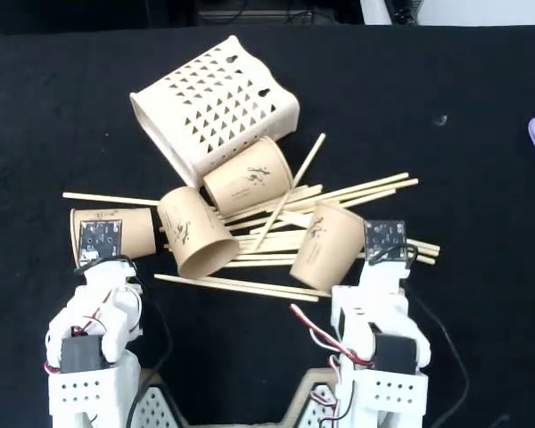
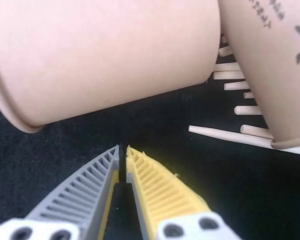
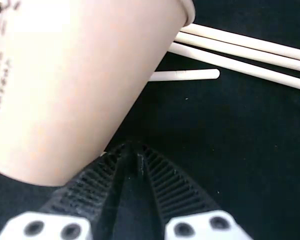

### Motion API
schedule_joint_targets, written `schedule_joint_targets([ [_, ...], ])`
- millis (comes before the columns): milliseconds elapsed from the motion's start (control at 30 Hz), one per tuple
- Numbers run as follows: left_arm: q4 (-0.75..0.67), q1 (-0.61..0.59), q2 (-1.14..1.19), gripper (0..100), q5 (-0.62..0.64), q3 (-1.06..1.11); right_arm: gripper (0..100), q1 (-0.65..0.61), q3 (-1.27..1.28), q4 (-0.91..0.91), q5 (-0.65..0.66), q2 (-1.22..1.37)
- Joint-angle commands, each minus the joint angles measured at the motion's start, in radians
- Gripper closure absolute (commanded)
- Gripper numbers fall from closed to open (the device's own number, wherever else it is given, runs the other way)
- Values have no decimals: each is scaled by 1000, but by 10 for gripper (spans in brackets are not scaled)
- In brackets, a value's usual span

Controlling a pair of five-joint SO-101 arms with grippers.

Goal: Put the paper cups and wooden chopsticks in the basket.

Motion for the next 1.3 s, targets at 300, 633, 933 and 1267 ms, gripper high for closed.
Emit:
schedule_joint_targets([
  [300, 6, -10, -6, 970, -3, 16, 986, 9, -7, 8, -2, -91],
  [633, 6, -10, -6, 970, -3, 16, 985, 9, -7, 8, -2, -91],
  [933, 6, -10, -6, 970, -3, 16, 983, -2, -8, -64, 15, -91],
  [1267, 6, -8, -6, 970, -3, 16, 983, 109, -298, -344, 135, -90],
])
